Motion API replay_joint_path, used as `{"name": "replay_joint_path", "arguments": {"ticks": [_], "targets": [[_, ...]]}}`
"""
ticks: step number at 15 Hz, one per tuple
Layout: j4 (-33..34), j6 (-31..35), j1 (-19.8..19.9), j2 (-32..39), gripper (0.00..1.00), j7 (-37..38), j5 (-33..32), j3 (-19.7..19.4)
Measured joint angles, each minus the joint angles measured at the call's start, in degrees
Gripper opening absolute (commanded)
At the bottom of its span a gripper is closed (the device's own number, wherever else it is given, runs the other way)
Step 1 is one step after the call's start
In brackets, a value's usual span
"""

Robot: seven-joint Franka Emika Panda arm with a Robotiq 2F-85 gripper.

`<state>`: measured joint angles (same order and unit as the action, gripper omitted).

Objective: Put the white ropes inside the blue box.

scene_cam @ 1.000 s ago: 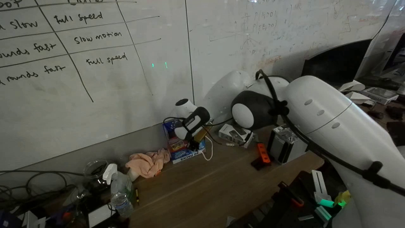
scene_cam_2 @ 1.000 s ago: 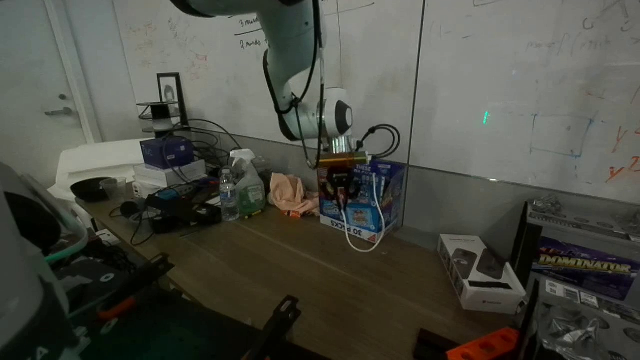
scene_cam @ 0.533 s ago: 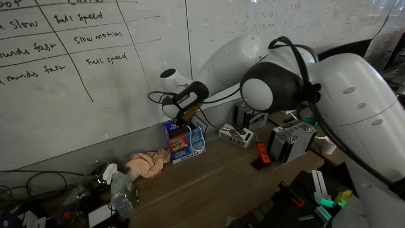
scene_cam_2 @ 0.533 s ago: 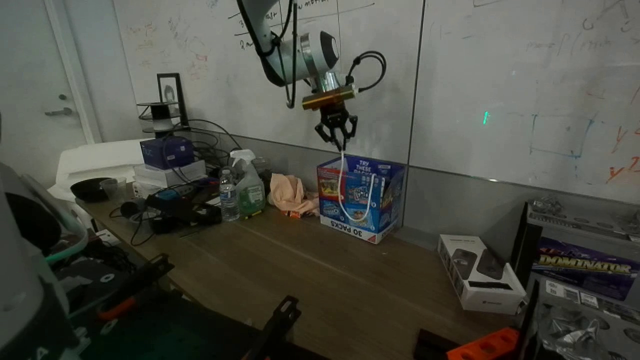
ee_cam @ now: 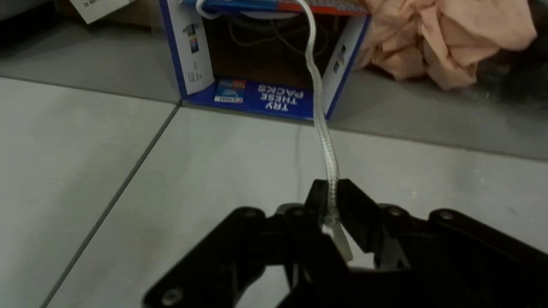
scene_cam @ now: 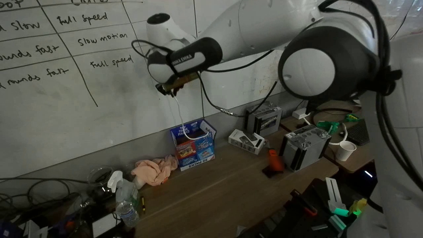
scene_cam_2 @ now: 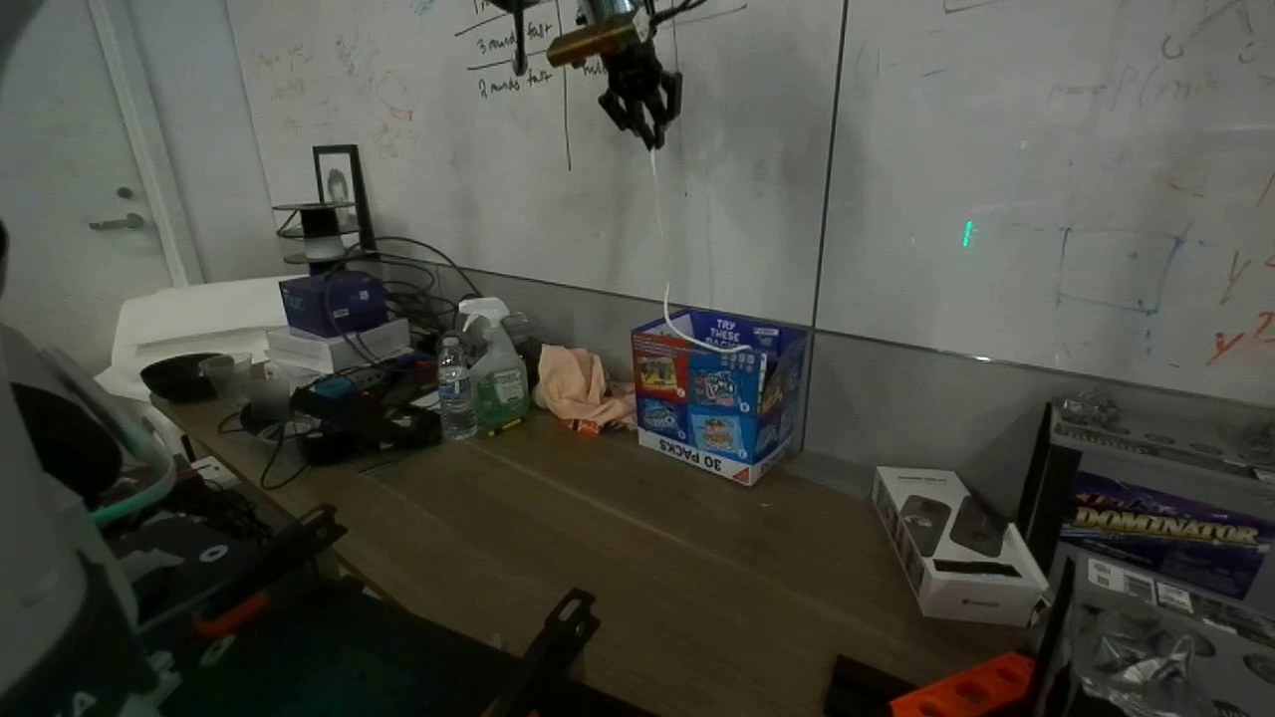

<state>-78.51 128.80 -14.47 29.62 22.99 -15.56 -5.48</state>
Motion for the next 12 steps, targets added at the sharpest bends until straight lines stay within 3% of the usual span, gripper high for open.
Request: {"name": "replay_joint_path", "arguments": {"ticks": [6,12], "targets": [[4.01,2.76,-0.51,-3.97,0.09,14.3,-4.75,-1.26],[2.81,9.74,-1.16,0.28,0.08,25.44,-12.49,-4.19]]}}
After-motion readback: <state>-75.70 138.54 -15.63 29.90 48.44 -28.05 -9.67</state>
